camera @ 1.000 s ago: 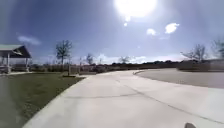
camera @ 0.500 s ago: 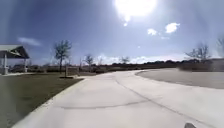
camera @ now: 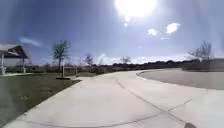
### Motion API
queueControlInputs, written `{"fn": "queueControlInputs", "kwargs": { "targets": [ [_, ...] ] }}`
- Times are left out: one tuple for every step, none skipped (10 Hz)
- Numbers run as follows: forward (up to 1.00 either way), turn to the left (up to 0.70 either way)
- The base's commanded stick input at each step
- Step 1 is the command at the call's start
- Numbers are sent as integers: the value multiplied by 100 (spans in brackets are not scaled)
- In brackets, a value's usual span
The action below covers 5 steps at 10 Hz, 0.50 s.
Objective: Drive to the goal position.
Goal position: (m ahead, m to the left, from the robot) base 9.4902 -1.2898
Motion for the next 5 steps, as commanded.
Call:
{"fn": "queueControlInputs", "kwargs": {
  "targets": [
    [100,0],
    [100,0],
    [100,0],
    [100,0],
    [100,0]
  ]
}}
